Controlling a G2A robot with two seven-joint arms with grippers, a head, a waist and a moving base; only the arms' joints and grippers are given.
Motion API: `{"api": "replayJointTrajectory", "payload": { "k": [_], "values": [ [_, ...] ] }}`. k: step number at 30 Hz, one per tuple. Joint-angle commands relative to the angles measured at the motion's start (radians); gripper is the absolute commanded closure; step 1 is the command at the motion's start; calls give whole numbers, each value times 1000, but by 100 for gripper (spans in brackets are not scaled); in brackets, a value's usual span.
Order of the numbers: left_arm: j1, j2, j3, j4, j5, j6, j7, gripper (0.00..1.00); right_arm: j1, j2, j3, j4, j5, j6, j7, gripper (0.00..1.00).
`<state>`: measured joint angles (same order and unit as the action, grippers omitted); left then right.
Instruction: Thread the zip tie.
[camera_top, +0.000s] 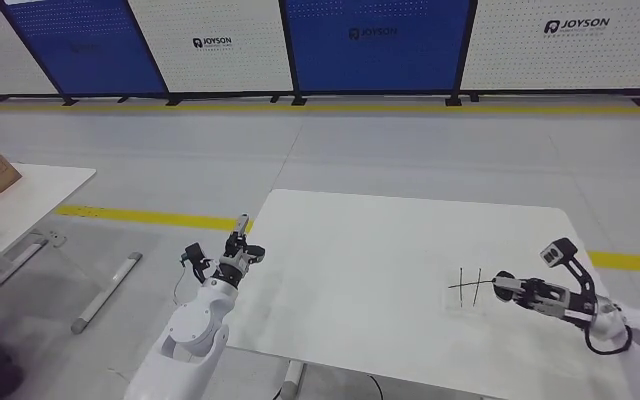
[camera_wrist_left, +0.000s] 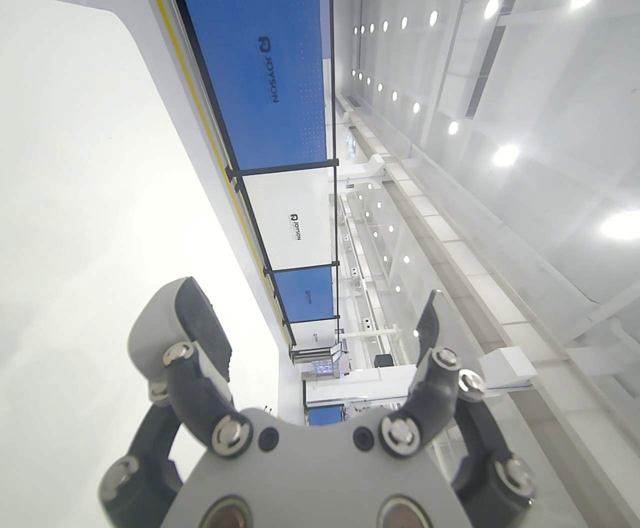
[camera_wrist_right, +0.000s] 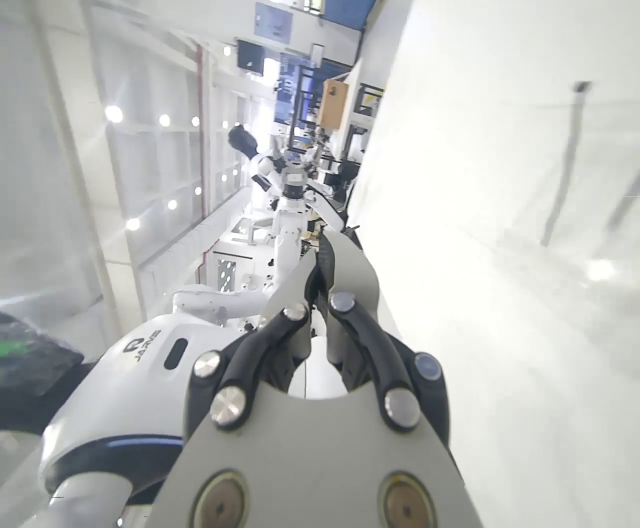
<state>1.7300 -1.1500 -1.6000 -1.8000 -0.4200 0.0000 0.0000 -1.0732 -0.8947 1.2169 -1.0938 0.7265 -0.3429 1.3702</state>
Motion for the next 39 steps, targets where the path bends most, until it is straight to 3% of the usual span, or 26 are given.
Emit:
{"api": "replayJointTrajectory", "payload": {
  "k": [1, 4, 14, 20, 25, 28, 30, 39],
  "values": [
    [0, 0, 0, 0, 0, 0, 0, 0, -22, -4, 19, -47, 35, 3, -17, 100],
    [0, 0, 0, 0, 0, 0, 0, 0, -46, -14, -5, -121, -30, 4, -64, 100],
    [-4, 0, 0, -2, -5, 5, -20, 0, -45, -15, -11, -124, -42, 8, -66, 100],
    [7, 3, 1, -79, 23, -3, -108, 0, -45, -15, -11, -124, -42, 8, -66, 100],
    [11, 4, 65, -148, 109, 34, -190, 0, -45, -15, -11, -124, -42, 8, -66, 100],
    [-13, 2, 111, -137, 127, 63, -210, 0, -45, -15, -11, -124, -42, 8, -66, 100],
    [-38, -2, 129, -110, 137, 73, -181, 0, -45, -15, -11, -124, -42, 8, -66, 100],
    [-43, -2, 131, -103, 144, 69, -173, 0, -45, -15, -11, -124, -42, 8, -66, 100]
  ]
}}
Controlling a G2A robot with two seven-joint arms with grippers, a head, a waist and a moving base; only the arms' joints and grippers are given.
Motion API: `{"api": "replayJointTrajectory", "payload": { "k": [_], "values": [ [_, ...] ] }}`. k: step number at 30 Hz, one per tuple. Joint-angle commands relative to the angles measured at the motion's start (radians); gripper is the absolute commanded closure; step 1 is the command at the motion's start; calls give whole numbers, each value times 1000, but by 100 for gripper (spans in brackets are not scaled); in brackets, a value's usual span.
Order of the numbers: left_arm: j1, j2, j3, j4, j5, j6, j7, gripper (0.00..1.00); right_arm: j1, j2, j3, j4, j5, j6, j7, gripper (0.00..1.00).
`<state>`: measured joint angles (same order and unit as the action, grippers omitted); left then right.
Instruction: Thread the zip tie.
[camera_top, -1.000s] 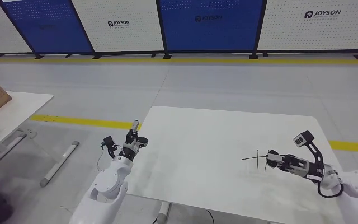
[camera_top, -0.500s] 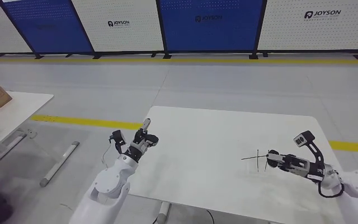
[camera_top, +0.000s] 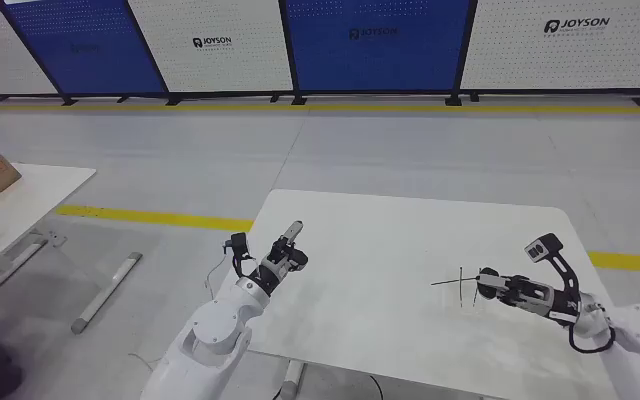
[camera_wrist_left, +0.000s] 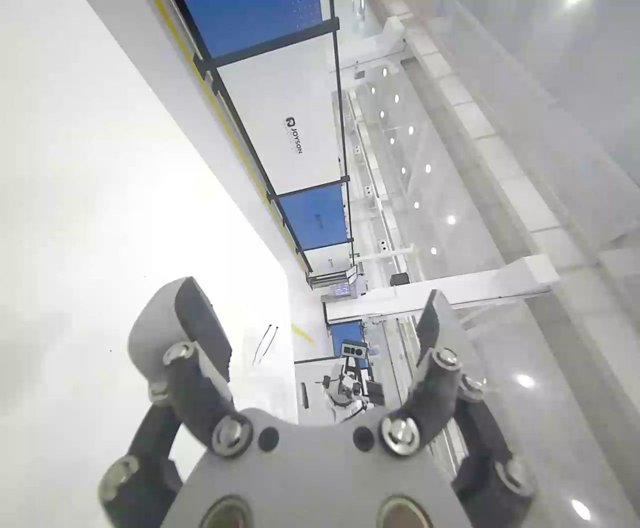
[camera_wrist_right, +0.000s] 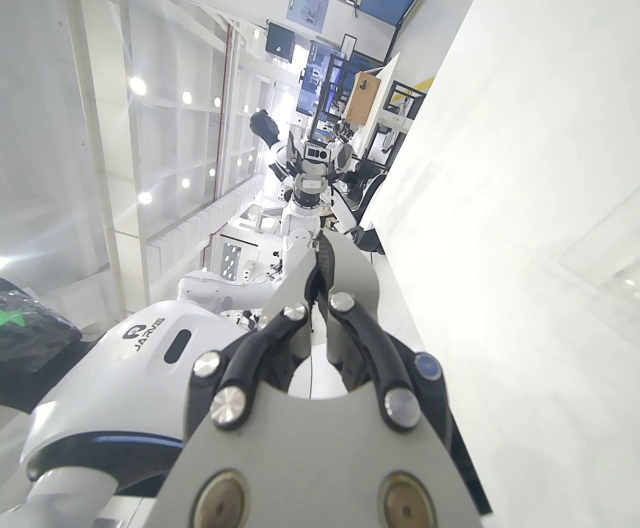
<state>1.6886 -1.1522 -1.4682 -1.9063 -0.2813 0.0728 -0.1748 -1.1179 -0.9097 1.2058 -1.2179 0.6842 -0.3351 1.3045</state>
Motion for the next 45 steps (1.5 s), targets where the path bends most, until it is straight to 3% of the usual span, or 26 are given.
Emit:
{"api": "replayJointTrajectory", "payload": {
  "k": [1, 5, 8, 13, 18, 31, 36, 41, 45],
  "values": [
    [-1, 1, -7, 9, 26, -20, 14, 0, -4, -1, 7, -1, -9, -5, -48, 100],
    [27, 0, 6, -5, 49, -70, 2, 0, -50, -10, 14, -72, -47, -5, -170, 100],
    [25, -1, 57, -11, 134, -88, -15, 0, -69, -23, -1, -110, -65, -5, -228, 100],
    [-31, -11, 196, 7, 254, -51, -20, 0, -75, -59, -57, -129, -80, -5, -332, 100],
    [-87, -25, 284, 55, 288, -23, 14, 0, -38, -85, -114, -75, -77, -5, -272, 100],
    [-88, -26, 288, 59, 284, -22, 15, 0, -45, -86, -115, -84, -80, 3, -297, 100],
    [-119, -33, 339, 98, 301, -13, 6, 0, -62, -104, -141, -85, -31, -5, -363, 100],
    [-151, -41, 393, 134, 317, -34, -7, 0, -61, -124, -152, -64, 11, -5, -380, 100],
    [-154, -41, 396, 137, 327, -34, -5, 0, -61, -127, -145, -62, 18, -5, -368, 100]
  ]
}}
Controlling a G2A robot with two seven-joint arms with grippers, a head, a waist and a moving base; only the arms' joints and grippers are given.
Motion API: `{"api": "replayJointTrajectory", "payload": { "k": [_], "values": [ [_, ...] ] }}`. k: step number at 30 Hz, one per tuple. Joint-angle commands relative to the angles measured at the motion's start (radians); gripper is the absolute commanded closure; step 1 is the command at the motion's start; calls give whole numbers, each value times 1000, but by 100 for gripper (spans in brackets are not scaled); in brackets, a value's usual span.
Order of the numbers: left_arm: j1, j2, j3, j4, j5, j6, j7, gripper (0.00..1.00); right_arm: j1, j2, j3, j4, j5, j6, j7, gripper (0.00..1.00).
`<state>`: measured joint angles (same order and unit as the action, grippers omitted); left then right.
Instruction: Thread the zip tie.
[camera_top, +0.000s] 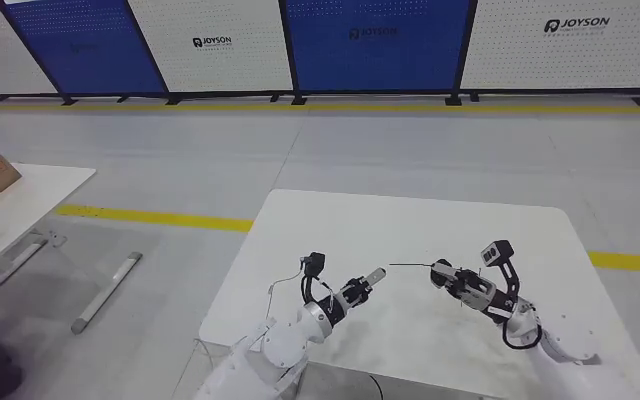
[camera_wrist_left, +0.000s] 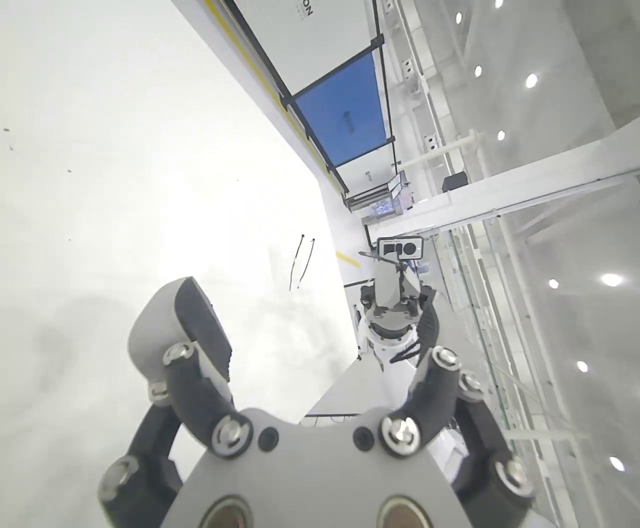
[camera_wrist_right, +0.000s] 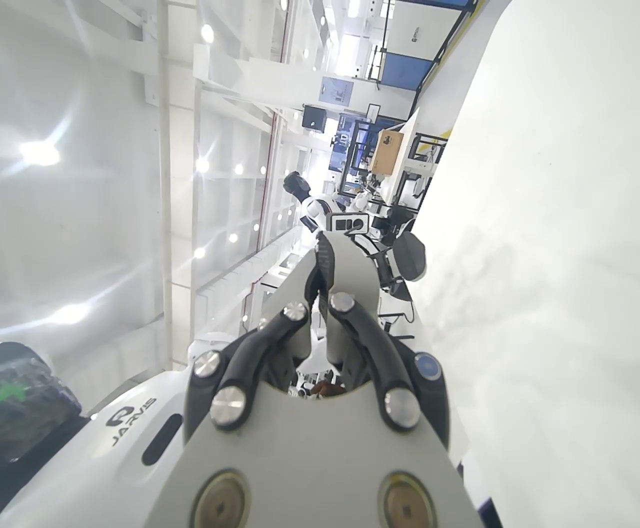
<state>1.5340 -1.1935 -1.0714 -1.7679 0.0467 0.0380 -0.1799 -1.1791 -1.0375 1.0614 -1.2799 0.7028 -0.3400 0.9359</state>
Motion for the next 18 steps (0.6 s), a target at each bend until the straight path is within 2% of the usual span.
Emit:
{"api": "replayJointTrajectory", "payload": {
  "k": [1, 9, 10, 15, 16, 18],
  "values": [
    [1, 0, -1, -1, -1, 1, 0, 0, 0, 0, 0, 0, 0, 0, 1, 100],
    [1, 0, -1, -1, -1, 1, 0, 0, 0, 0, 0, 0, 0, 0, 1, 100],
    [1, -1, 4, 2, -23, -5, -11, 0, -4, -1, -1, -7, -12, 3, -18, 100],
    [-21, -9, -1, 49, -304, -66, -152, 0, -23, -13, -29, -53, -120, 0, -121, 100],
    [-29, -10, -4, 61, -337, -70, -175, 0, -23, -16, -32, -53, -125, 0, -127, 100],
    [-45, -12, -10, 81, -371, -93, -182, 0, -19, -21, -38, -45, -129, 0, -123, 100]
  ]
}}
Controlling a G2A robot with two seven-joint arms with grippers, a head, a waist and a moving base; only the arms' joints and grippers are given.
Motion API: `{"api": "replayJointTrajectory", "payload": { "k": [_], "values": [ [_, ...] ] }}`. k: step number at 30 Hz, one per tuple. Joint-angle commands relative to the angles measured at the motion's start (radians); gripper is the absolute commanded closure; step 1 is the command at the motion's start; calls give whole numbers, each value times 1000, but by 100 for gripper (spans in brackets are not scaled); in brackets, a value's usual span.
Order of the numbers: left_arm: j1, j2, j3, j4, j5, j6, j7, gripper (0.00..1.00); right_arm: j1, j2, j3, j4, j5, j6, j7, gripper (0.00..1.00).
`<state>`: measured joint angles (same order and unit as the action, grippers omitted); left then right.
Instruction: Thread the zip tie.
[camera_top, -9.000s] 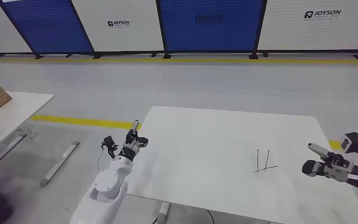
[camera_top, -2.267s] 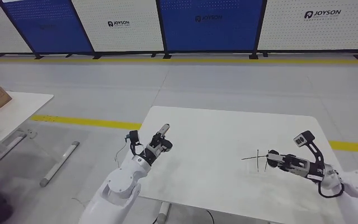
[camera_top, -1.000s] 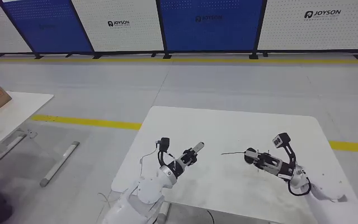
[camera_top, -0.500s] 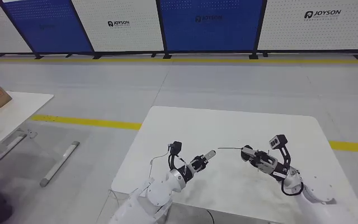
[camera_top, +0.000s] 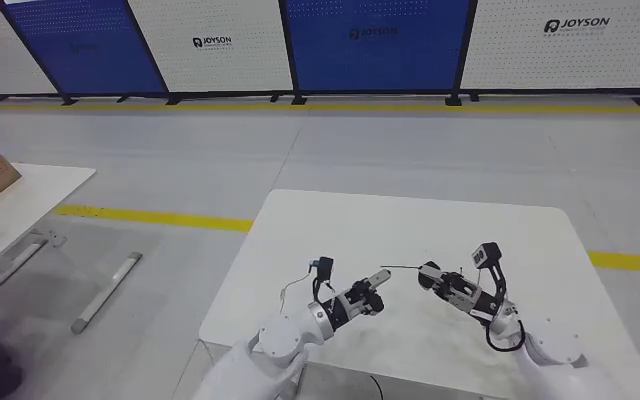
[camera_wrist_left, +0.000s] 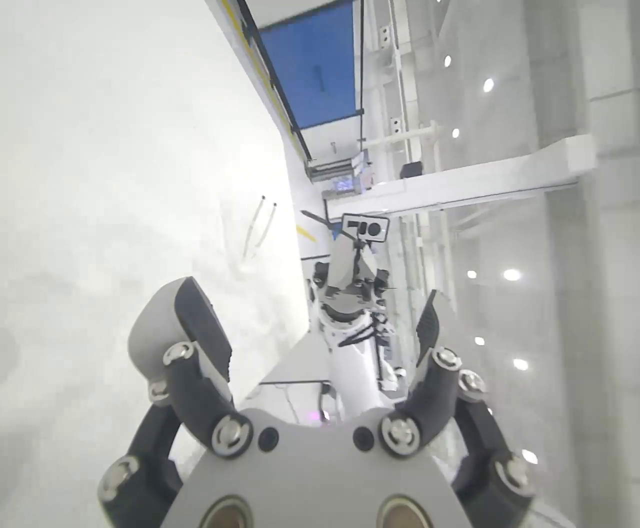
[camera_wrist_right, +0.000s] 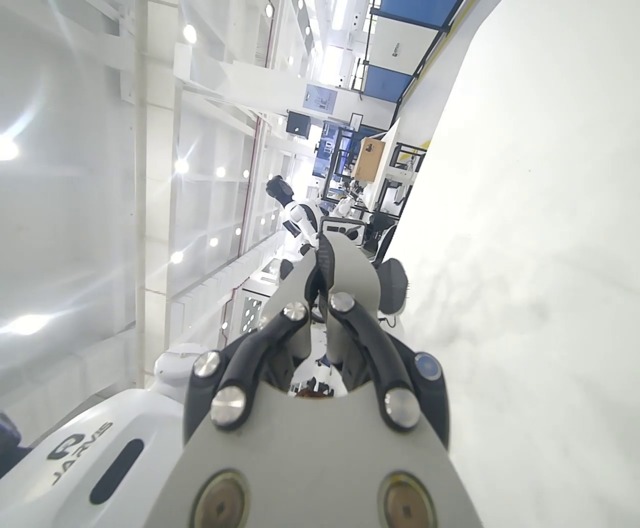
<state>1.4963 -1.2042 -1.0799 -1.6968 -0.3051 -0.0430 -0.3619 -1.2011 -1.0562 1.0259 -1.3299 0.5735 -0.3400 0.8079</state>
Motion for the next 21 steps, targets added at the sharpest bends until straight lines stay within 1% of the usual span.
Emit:
{"api": "replayJointTrajectory", "payload": {
  "k": [1, 10, 12, 13, 14, 15, 17, 18, 21],
  "values": [
    [-7, -1, -2, 10, -19, -12, 0, 0, 3, -2, -2, 5, 0, 0, 5, 100],
    [-7, -1, -2, 10, -19, -12, 0, 0, 3, -2, -2, 5, 0, 0, 5, 100],
    [-10, -3, 9, 6, -28, -7, 3, 0, -3, -4, -6, -6, -9, 6, -11, 100],
    [-16, -5, 13, 5, -36, -10, 7, 0, -6, -5, -8, -14, -19, 9, -21, 100],
    [-23, -8, 16, 7, -48, -28, 31, 0, -8, -7, -10, -20, -36, 8, -41, 100],
    [-29, -11, 26, 9, -55, -36, 37, 0, -11, -8, -14, -25, -45, 9, -51, 100],
    [-44, -17, 41, 20, -66, -54, 51, 0, -12, -12, -21, -30, -52, 14, -58, 100],
    [-54, -20, 54, 33, -58, -62, 63, 0, -11, -13, -24, -30, -56, 17, -60, 100],
    [-54, -20, 54, 33, -58, -62, 63, 0, -11, -13, -24, -30, -56, 17, -60, 100]
  ]
}}
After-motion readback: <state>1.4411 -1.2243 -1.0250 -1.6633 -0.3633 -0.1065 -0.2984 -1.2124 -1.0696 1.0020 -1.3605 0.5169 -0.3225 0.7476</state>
